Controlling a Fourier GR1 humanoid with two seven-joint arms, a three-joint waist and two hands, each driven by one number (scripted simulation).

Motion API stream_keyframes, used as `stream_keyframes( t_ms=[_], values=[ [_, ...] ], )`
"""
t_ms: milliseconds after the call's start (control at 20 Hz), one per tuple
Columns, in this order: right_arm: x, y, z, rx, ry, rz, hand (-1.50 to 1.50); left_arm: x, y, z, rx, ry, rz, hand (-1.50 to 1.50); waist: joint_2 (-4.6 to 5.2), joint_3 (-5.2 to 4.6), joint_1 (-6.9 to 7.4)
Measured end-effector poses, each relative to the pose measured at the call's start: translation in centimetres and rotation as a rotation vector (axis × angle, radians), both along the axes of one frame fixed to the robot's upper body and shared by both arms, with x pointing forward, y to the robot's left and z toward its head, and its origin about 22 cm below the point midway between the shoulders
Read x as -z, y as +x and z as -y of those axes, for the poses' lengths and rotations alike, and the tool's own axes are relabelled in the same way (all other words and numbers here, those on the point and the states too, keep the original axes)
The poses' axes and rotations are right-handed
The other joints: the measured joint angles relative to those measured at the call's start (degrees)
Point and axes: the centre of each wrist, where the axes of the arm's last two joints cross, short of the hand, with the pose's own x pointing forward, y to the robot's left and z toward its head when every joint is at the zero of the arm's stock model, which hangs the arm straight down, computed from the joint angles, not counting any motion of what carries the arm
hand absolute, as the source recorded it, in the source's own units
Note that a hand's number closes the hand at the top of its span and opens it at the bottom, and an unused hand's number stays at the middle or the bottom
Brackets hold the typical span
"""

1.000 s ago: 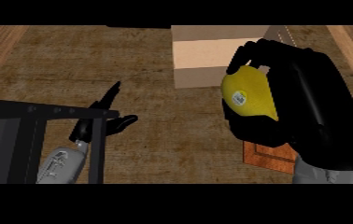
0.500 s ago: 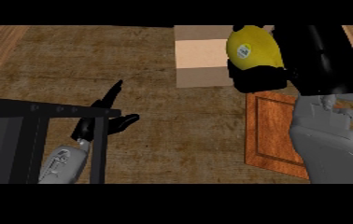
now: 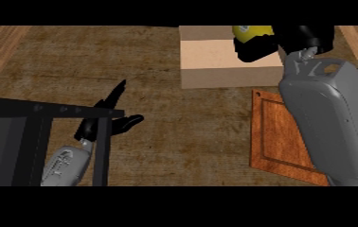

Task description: Pick the lemon from the cutting board and place it in the cardboard box

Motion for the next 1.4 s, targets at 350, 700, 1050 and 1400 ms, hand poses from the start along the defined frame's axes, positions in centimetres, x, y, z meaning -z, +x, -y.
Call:
stream_keyframes(
  t_ms=[350,700,1050,1400],
  values=[
    [3.6,3.7,0.3,0.033,-0.057,-0.060,1.50,0.0,0.2,0.2,0.009,-0.006,0.012,0.00,0.20,0.05,0.41],
    [8.4,6.2,1.3,0.061,0.104,-0.217,-1.50,-0.1,0.3,0.3,0.014,-0.004,0.014,0.00,0.33,0.04,0.64],
    [10.2,7.4,1.6,0.012,0.301,-0.195,-1.50,0.0,0.2,0.2,0.008,-0.011,0.017,0.00,0.20,0.13,0.40],
    [9.3,7.8,4.7,-0.006,0.659,-0.013,-1.50,0.3,-0.2,-0.3,-0.007,-0.018,0.015,0.00,-0.22,0.28,-0.62]
  ],
)
